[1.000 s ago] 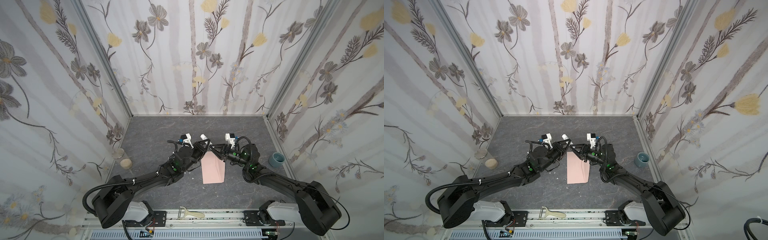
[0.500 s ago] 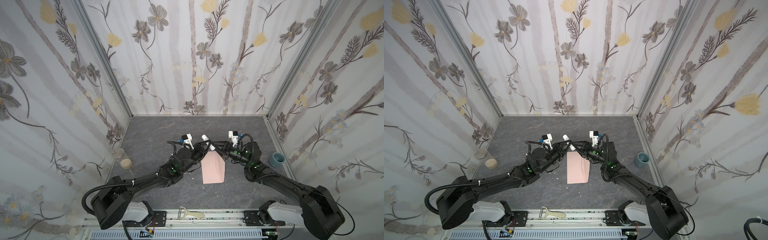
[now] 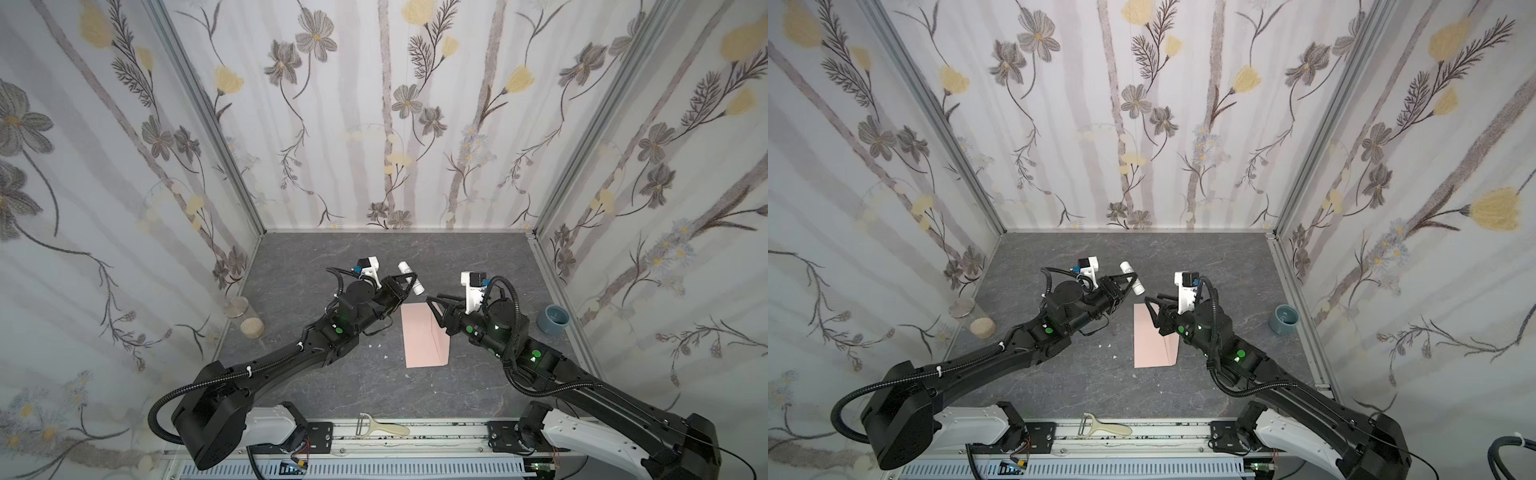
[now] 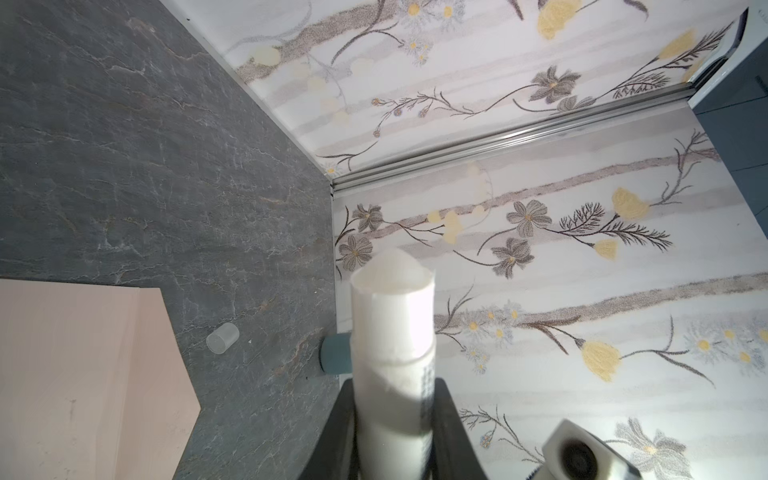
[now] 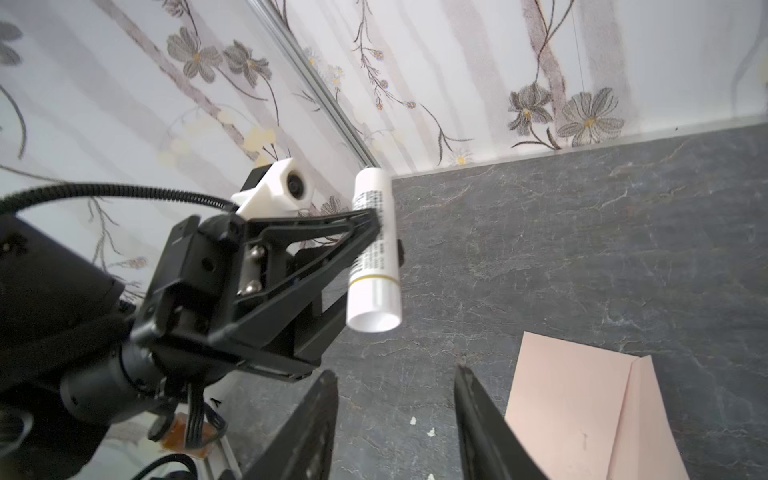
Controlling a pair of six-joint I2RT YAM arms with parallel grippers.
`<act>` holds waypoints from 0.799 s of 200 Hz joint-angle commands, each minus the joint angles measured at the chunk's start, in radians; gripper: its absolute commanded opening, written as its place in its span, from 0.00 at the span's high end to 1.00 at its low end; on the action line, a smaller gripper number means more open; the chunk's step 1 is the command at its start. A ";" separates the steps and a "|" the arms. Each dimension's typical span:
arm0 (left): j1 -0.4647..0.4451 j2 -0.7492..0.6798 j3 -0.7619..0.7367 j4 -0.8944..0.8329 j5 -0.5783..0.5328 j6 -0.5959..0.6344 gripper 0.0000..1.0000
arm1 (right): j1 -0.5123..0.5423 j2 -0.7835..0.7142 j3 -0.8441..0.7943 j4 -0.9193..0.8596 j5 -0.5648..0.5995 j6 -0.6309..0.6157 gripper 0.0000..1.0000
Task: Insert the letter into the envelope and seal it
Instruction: 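Open the right gripper, rotate back, and regrip the stick base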
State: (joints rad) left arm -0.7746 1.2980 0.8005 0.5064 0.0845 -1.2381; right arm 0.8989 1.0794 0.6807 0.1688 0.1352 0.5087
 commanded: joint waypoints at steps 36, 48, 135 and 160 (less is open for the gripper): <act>0.021 0.087 0.102 -0.117 0.135 -0.146 1.00 | 0.101 0.128 0.101 -0.048 0.309 -0.340 0.49; 0.022 0.090 0.118 -0.121 0.151 -0.145 1.00 | 0.101 0.145 0.107 -0.042 0.319 -0.360 0.49; 0.022 0.059 0.119 -0.125 0.176 -0.157 1.00 | 0.089 0.198 0.143 -0.004 0.340 -0.409 0.65; 0.021 0.050 0.118 -0.124 0.178 -0.158 1.00 | 0.080 0.202 0.148 0.001 0.319 -0.409 0.76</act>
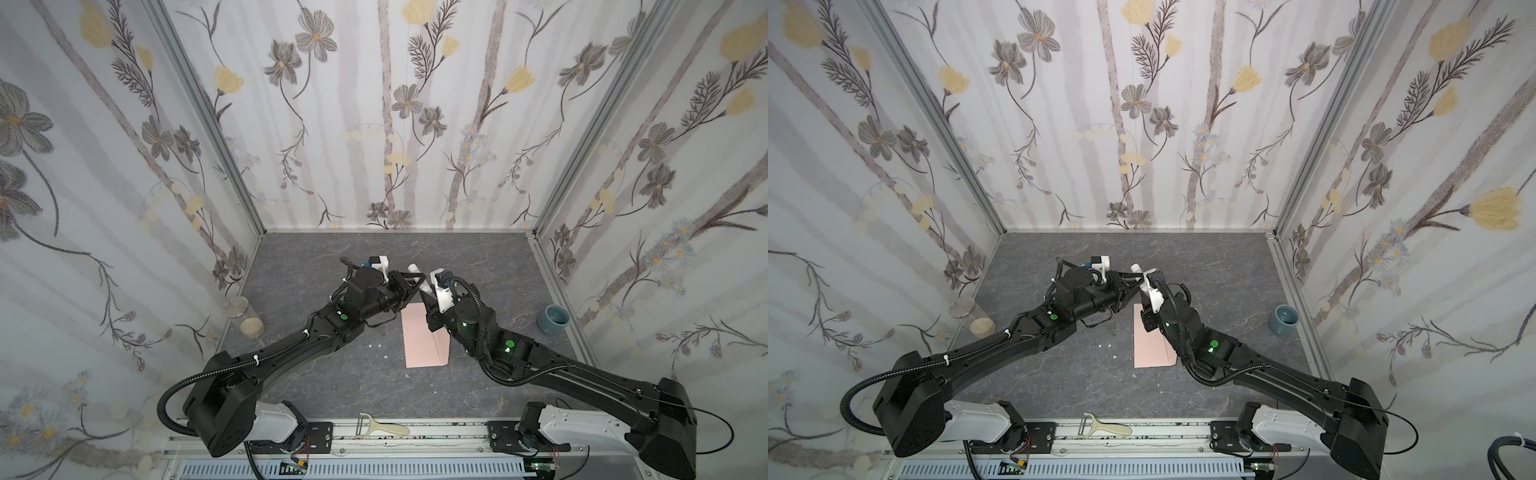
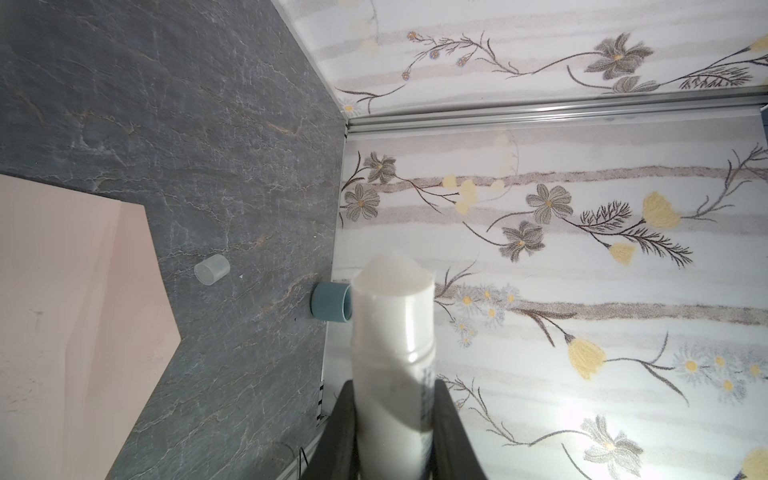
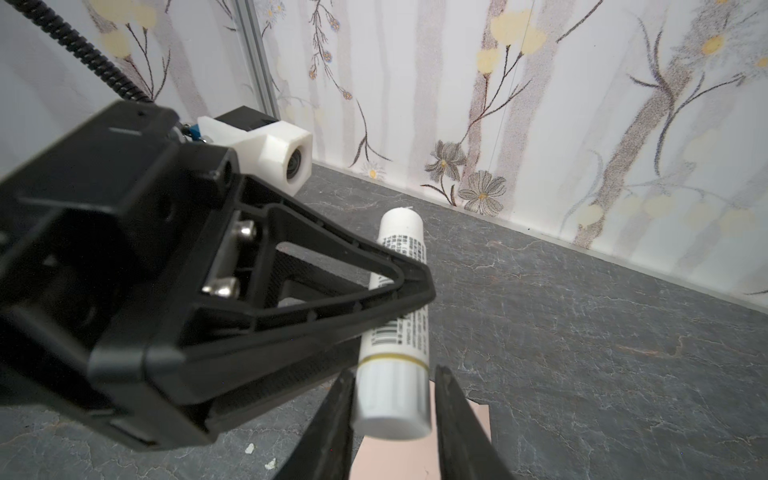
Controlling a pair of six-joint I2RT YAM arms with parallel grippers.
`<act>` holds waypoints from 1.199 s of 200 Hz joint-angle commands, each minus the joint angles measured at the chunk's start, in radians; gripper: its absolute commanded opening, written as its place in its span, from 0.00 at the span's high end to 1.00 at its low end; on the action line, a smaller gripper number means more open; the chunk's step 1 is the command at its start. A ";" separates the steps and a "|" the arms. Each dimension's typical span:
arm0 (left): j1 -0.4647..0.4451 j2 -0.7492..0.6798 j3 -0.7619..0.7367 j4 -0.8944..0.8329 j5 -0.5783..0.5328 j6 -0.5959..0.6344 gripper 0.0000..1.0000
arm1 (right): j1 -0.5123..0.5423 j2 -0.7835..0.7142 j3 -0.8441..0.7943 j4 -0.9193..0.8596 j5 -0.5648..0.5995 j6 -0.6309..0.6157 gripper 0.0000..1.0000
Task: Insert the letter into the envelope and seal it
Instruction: 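Open the right gripper, rotate back, and regrip the stick base, then twist the glue stick base with the right gripper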
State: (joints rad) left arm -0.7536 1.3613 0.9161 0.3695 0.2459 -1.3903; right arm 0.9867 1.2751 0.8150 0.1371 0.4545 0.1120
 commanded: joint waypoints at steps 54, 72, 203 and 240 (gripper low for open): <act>-0.003 -0.021 -0.010 0.018 0.009 0.005 1.00 | -0.051 -0.012 0.021 0.051 -0.159 0.097 0.83; -0.009 -0.024 -0.018 0.027 -0.006 0.013 1.00 | -0.080 -0.020 0.017 0.073 -0.255 0.175 0.84; -0.071 -0.021 -0.095 0.139 -0.145 0.051 1.00 | -0.353 -0.010 -0.124 0.351 -0.725 0.897 0.85; -0.087 -0.019 -0.117 0.178 -0.171 0.055 1.00 | -0.389 0.028 -0.184 0.449 -0.789 1.093 0.86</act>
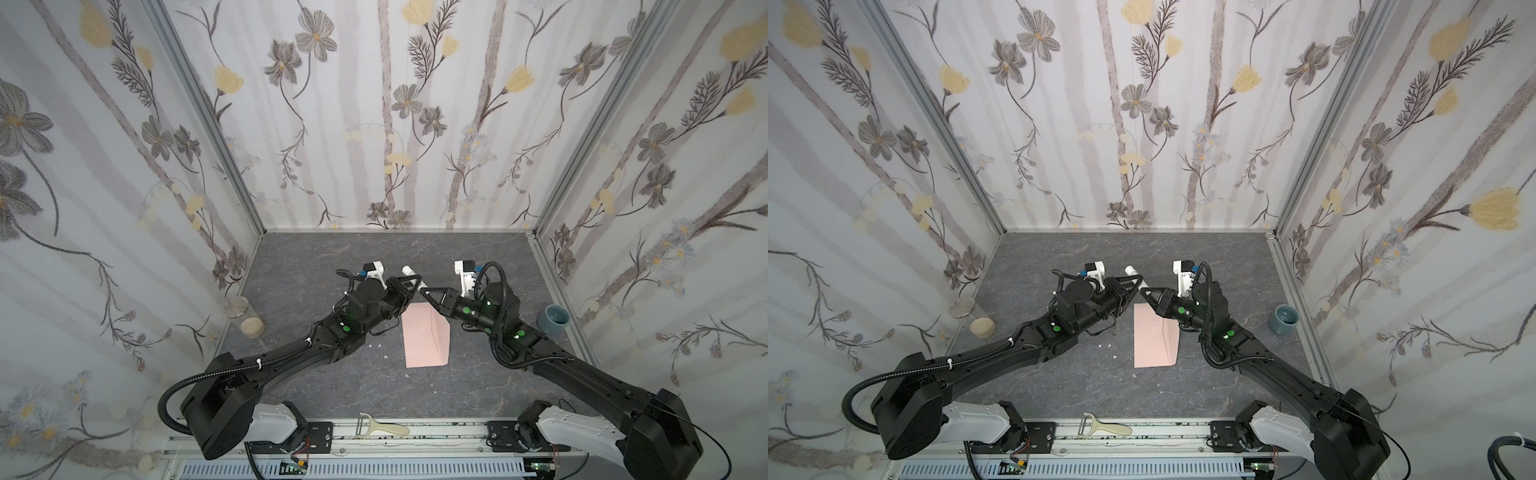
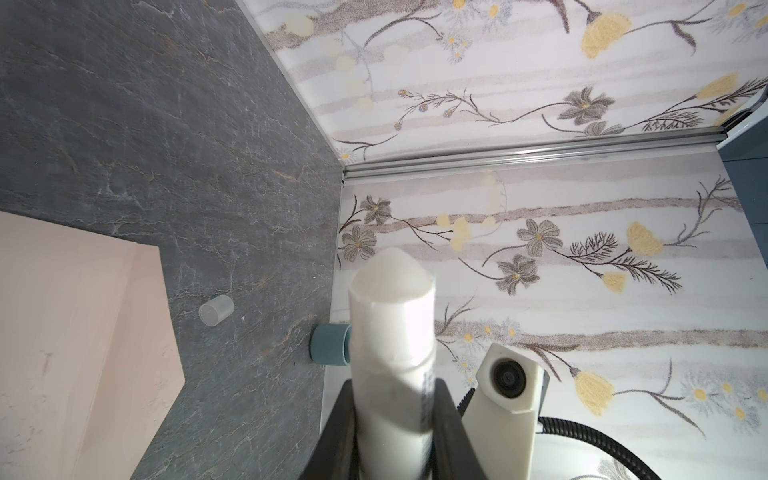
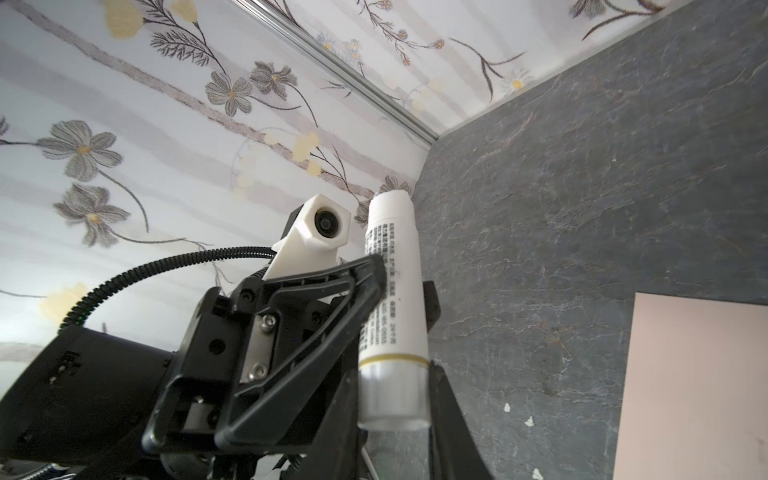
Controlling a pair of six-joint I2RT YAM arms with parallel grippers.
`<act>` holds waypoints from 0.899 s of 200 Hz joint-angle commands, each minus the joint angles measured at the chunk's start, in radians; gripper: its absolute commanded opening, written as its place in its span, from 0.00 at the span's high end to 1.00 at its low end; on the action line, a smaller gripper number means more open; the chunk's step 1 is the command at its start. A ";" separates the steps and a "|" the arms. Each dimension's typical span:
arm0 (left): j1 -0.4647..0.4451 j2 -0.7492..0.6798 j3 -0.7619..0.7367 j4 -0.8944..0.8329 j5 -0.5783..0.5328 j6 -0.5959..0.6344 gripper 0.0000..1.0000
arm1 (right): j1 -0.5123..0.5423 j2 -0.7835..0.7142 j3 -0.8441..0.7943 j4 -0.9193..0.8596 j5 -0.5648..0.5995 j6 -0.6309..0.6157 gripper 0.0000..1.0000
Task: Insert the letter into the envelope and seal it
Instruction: 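Twist the glue stick base with the right gripper, then open the right gripper, rotate back, and regrip the stick base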
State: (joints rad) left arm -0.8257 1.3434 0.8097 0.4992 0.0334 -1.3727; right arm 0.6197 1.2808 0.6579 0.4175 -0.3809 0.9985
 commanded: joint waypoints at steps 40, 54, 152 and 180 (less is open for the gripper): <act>-0.034 -0.001 -0.033 0.089 0.011 0.058 1.00 | -0.040 0.059 -0.099 0.288 -0.001 0.396 0.83; -0.038 -0.001 -0.041 0.111 0.007 0.069 1.00 | -0.044 0.072 -0.126 0.337 -0.013 0.454 0.83; -0.046 -0.036 -0.102 0.269 -0.013 0.138 1.00 | -0.057 0.165 -0.206 0.580 -0.076 0.652 0.84; -0.044 -0.044 -0.103 0.275 -0.022 0.158 1.00 | -0.061 0.175 -0.200 0.575 -0.079 0.611 0.80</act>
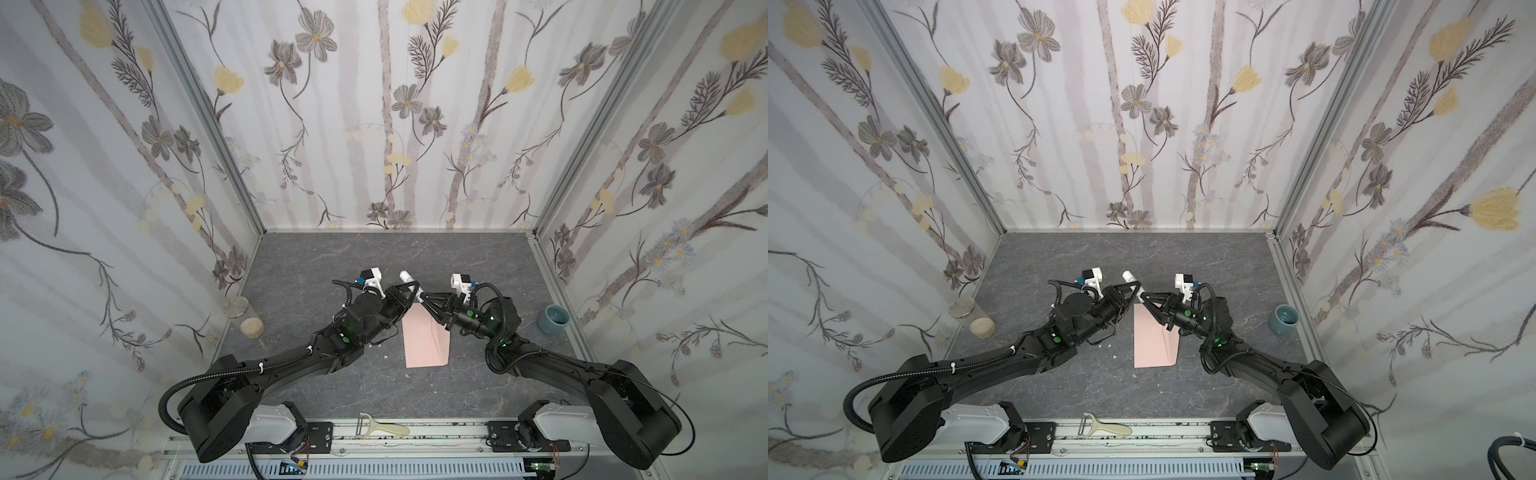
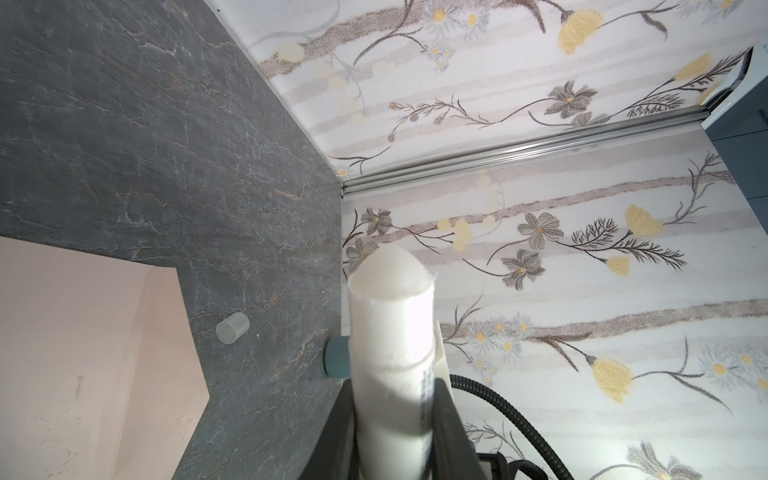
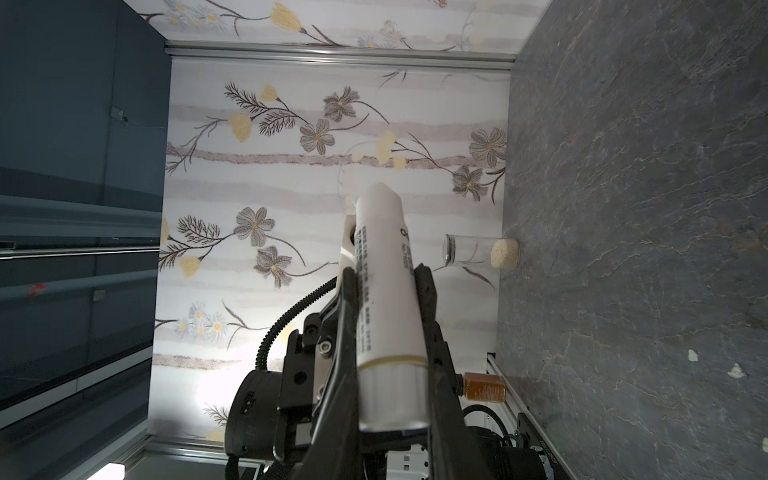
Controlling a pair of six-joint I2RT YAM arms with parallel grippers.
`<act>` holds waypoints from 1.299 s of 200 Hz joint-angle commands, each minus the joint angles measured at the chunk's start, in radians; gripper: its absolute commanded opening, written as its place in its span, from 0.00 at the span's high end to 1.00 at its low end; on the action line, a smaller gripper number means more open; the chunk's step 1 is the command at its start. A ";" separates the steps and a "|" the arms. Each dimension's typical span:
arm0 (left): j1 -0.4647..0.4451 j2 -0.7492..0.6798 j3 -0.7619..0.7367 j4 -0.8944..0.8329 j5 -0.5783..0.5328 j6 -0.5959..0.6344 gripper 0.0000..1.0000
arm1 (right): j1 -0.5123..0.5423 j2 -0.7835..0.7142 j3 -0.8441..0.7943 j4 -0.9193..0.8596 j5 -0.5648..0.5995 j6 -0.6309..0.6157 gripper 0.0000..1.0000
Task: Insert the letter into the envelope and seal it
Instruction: 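Open the right gripper, rotate back, and regrip the stick base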
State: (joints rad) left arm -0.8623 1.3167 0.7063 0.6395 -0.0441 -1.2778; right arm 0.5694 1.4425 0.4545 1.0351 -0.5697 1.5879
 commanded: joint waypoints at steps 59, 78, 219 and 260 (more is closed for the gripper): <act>0.028 0.016 0.070 -0.032 0.051 0.034 1.00 | -0.019 -0.136 0.072 -0.396 0.199 -0.371 0.60; 0.043 0.030 0.145 -0.179 0.054 0.026 1.00 | 0.002 -0.239 0.119 -0.609 0.344 -0.604 0.59; 0.109 0.136 0.368 -0.467 0.340 -0.140 1.00 | 0.405 -0.277 0.288 -0.897 1.039 -1.521 0.45; 0.107 0.121 0.375 -0.479 0.348 -0.137 1.00 | 0.402 -0.252 0.292 -0.897 1.028 -1.543 0.50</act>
State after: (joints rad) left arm -0.7540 1.4506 1.0687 0.1513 0.2863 -1.3998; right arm 0.9737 1.1790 0.7387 0.1314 0.4419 0.0917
